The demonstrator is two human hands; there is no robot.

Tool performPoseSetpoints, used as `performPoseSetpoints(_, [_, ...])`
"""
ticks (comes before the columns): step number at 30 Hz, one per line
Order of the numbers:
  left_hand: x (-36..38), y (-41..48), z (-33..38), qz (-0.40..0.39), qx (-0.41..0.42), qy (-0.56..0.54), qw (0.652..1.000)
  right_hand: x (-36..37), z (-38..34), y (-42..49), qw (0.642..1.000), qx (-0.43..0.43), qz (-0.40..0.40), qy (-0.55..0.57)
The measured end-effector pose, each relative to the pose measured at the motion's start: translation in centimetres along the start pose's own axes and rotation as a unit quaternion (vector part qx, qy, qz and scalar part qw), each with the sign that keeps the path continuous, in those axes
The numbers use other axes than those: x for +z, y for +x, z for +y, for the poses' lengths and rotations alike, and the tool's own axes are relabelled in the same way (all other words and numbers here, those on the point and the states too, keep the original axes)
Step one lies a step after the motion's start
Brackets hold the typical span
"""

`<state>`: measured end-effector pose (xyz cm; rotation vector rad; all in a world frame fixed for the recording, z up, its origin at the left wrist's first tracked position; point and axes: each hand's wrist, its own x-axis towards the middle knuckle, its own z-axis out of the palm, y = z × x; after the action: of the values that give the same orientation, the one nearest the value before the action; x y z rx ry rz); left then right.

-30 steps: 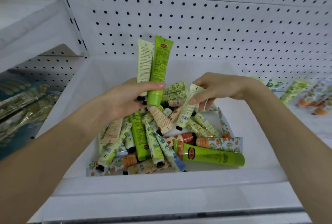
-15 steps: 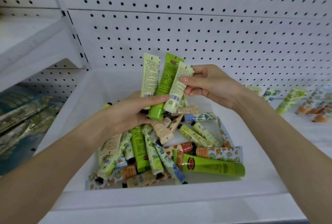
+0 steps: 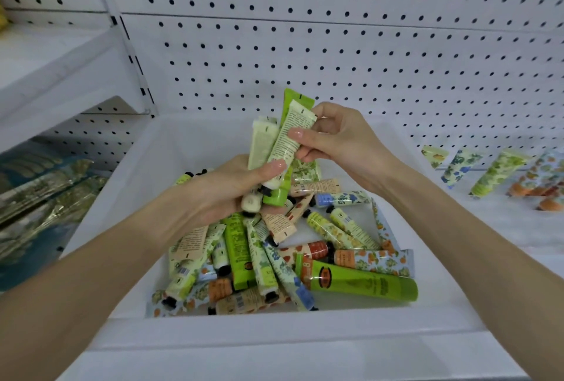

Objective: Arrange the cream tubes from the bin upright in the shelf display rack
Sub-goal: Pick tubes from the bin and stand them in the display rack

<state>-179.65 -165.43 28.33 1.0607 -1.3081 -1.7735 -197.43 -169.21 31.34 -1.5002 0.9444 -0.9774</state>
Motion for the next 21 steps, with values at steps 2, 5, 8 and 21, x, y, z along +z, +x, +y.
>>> performPoseSetpoints(2, [0.4,0.0,0.0,0.009,0.001,0.010,1.000,0.1,0.1,0.0,1.000,-0.006,0.014,0.000])
performPoseSetpoints(5, [0.5,0.0,0.1,0.035,0.006,0.000,0.999,-0.1,0.3,0.2,1.000,0.010,0.013,0.020])
performPoseSetpoints(8, [0.4,-0.1,0.1,0.034,0.013,-0.006,0.999,-0.7,0.5,0.6,0.999,0.034,-0.007,0.012])
performPoseSetpoints(21, [-0.2,0.3,-0.2,0.055,0.020,-0.001,0.998,-5.3,5.9,2.6,0.868,0.135,-0.140,-0.456])
